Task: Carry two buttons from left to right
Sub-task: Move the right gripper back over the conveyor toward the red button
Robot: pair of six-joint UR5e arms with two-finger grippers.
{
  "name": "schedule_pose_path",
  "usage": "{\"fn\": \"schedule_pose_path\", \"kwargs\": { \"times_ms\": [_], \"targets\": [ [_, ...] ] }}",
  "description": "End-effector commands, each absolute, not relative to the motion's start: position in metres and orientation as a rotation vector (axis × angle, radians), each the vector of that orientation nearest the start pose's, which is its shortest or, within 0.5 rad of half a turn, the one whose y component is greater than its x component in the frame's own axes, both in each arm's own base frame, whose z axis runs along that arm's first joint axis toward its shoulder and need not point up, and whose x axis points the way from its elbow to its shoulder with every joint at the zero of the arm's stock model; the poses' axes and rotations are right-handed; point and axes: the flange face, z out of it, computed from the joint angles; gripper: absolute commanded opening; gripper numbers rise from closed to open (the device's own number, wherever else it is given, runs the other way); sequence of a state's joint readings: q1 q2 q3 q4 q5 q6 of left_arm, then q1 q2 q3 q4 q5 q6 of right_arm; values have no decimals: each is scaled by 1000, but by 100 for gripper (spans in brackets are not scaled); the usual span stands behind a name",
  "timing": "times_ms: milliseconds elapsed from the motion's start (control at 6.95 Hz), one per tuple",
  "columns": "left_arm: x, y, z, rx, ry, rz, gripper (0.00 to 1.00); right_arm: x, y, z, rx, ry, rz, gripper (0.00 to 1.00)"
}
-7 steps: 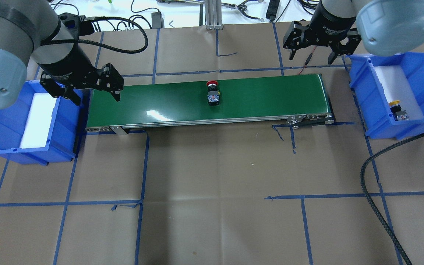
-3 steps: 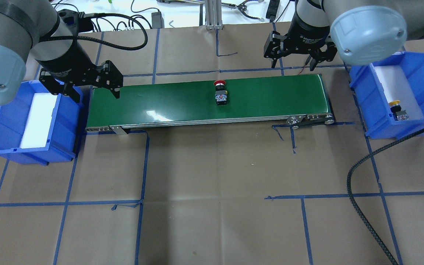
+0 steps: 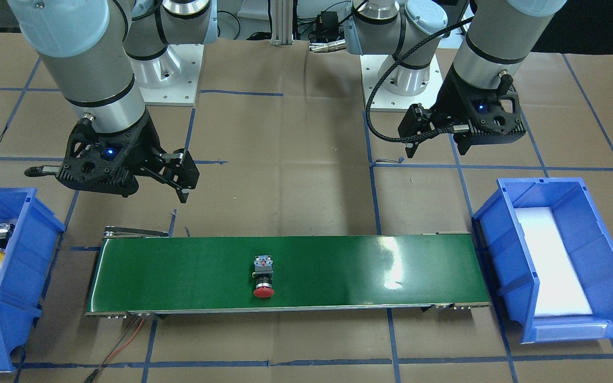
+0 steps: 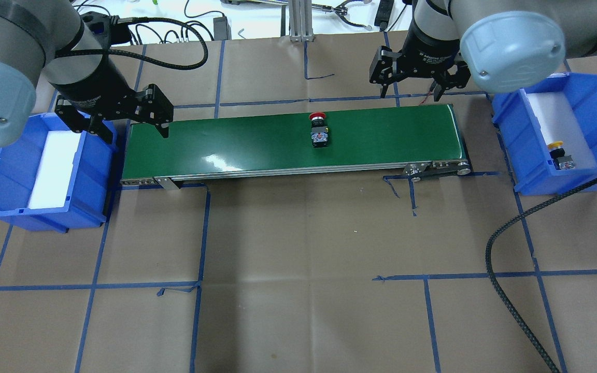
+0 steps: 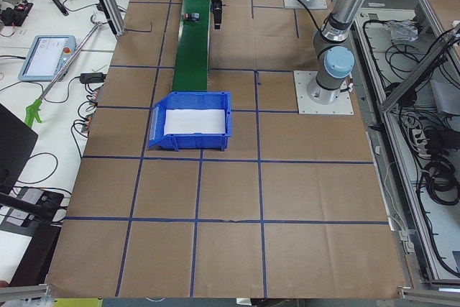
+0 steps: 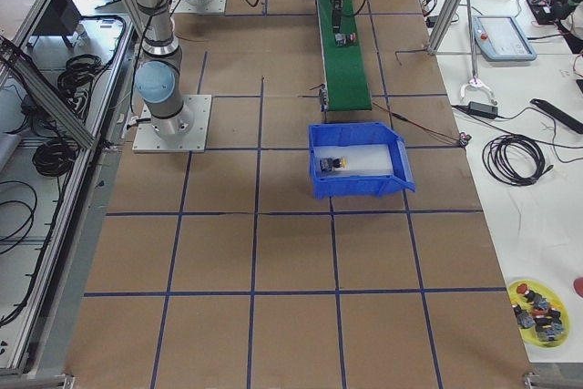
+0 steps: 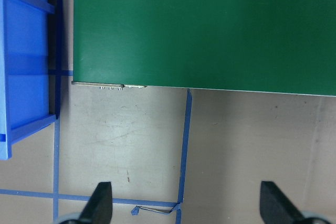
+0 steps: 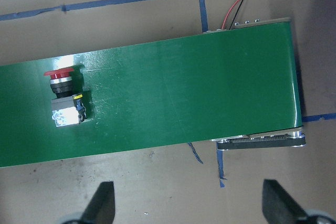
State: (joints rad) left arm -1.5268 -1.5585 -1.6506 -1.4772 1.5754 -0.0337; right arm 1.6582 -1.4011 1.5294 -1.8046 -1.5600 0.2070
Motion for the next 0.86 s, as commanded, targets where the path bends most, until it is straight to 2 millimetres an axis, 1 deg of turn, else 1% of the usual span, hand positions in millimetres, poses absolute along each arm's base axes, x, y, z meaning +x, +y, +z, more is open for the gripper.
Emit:
{"fn": "schedule_pose_path", "kwargs": {
  "times_ms": [0,144,288,432,576,720],
  "targets": [
    [-112,-494,463,-120,3134,-41,100,184,-557,441,185,3107,-163,100],
    [-111,-494,463,-123,3134,-41,100,184,-559,434,185,3108,-147,100],
    [-112,-494,463,-120,3136,-41,100,183,-562,418,171,3110,-104,100],
    [-112,-494,463,-120,3134,-36,100,180,-570,405,171,3107,-81,100],
    [-111,-495,462,-123,3134,-38,100,181,-583,395,172,3097,-138,100],
    [-112,-494,462,-120,3134,-36,100,183,-591,383,172,3095,-141,100]
  ]
}}
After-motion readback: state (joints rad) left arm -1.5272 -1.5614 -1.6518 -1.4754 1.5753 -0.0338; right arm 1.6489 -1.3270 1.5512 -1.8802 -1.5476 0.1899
